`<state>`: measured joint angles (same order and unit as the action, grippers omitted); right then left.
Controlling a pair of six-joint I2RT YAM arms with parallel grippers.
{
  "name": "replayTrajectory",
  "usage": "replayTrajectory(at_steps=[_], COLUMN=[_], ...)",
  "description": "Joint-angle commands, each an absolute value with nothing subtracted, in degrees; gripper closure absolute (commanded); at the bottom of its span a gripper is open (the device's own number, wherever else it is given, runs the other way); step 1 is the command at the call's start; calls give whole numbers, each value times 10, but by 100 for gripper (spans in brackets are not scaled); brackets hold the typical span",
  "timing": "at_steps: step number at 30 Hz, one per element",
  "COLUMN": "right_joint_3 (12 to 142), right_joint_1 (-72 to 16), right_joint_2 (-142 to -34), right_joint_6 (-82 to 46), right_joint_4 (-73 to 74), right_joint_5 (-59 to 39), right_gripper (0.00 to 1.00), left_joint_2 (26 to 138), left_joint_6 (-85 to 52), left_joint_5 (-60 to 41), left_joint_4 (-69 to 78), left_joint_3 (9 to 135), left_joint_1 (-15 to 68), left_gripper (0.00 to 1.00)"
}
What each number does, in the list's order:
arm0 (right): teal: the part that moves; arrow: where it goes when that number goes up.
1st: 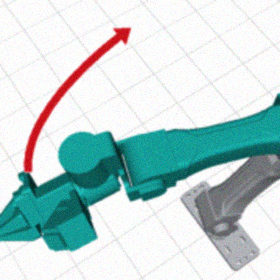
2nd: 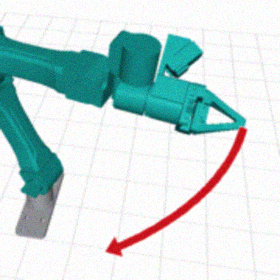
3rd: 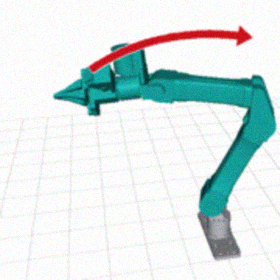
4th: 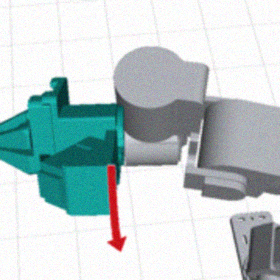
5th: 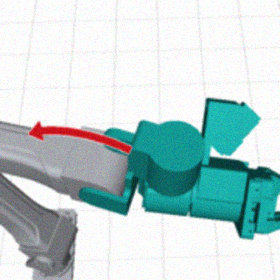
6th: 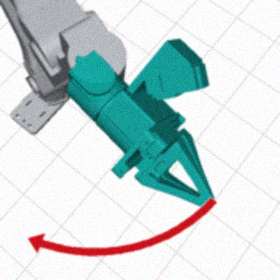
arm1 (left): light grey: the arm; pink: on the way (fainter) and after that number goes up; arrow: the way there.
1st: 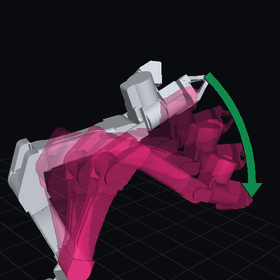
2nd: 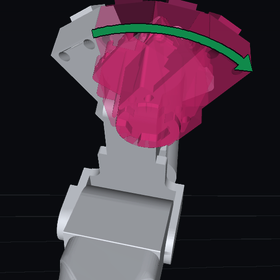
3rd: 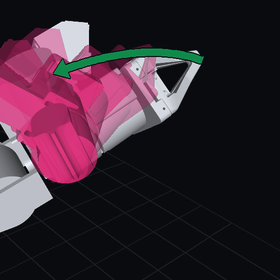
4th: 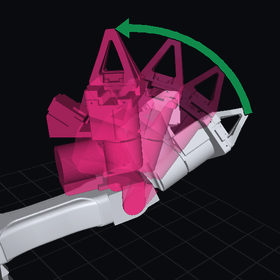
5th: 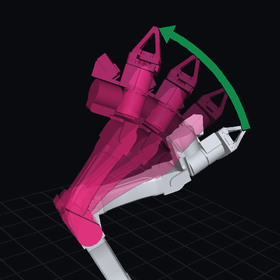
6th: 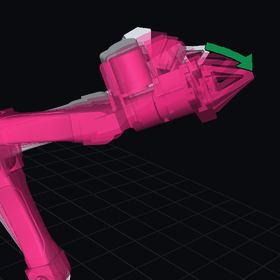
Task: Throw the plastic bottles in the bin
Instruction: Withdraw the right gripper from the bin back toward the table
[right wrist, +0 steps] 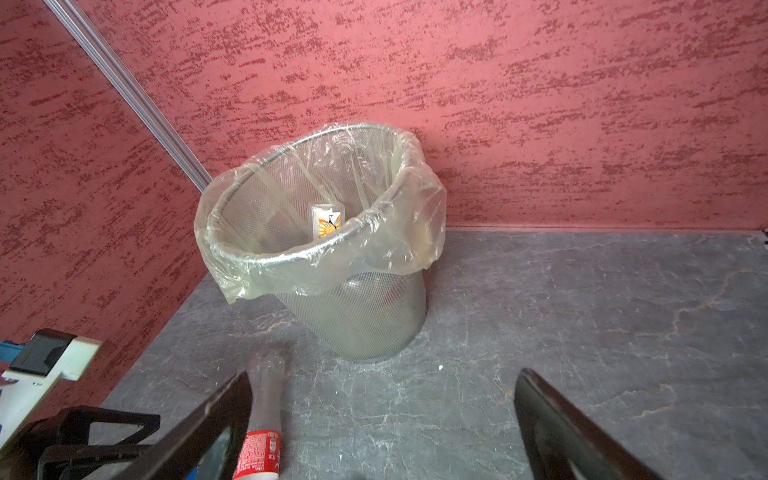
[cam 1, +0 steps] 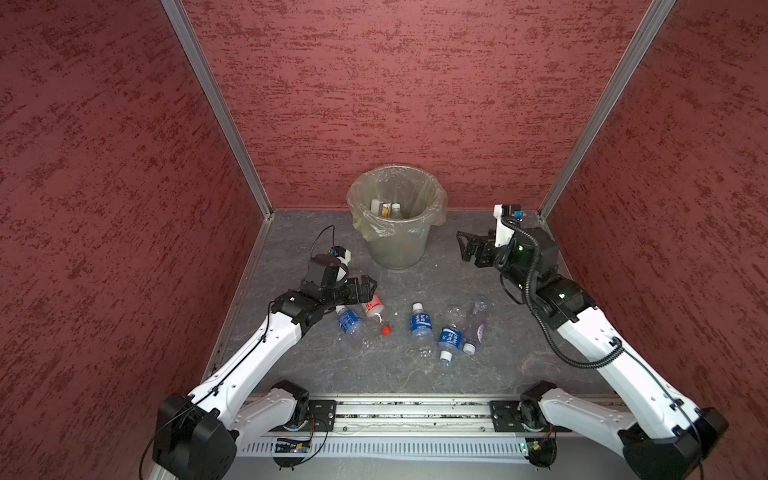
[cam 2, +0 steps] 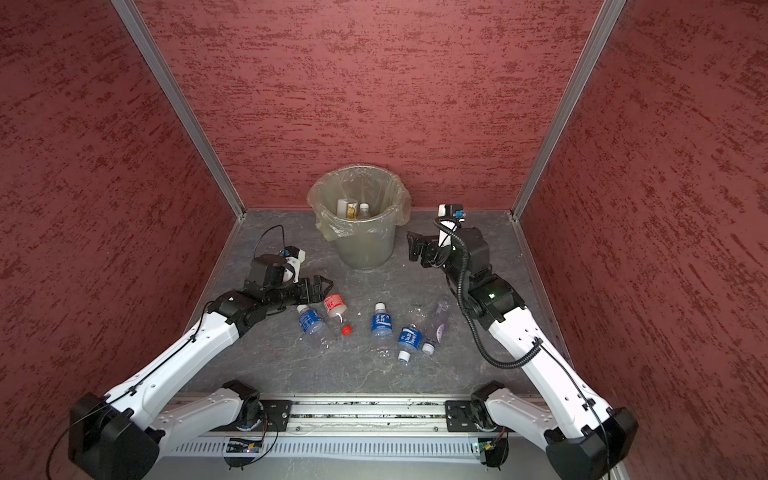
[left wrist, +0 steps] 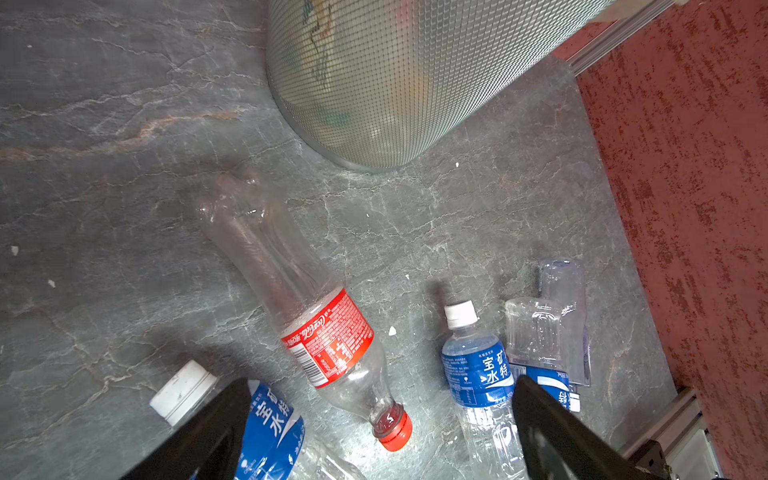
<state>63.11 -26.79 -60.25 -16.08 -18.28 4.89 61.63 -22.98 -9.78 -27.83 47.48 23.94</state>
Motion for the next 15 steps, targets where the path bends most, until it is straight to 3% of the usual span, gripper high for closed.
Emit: replayTrajectory(at_steps=[1, 15], right_joint_3=[616, 559], right_joint_1=[-267, -267], right_joint_2=[-585, -562], right_joint_6=[-171, -199], right_joint_4=[-197, -232], right_joint_5=[61, 71], right_gripper=[1, 3], left_joint_2=[629, 707], left_joint_6=[-240, -260], left_joint_5=[-81, -62], left_joint_4=[-286, -309], left_joint_3=[489, 517], left_joint_1=[246, 249], left_gripper=[3, 11])
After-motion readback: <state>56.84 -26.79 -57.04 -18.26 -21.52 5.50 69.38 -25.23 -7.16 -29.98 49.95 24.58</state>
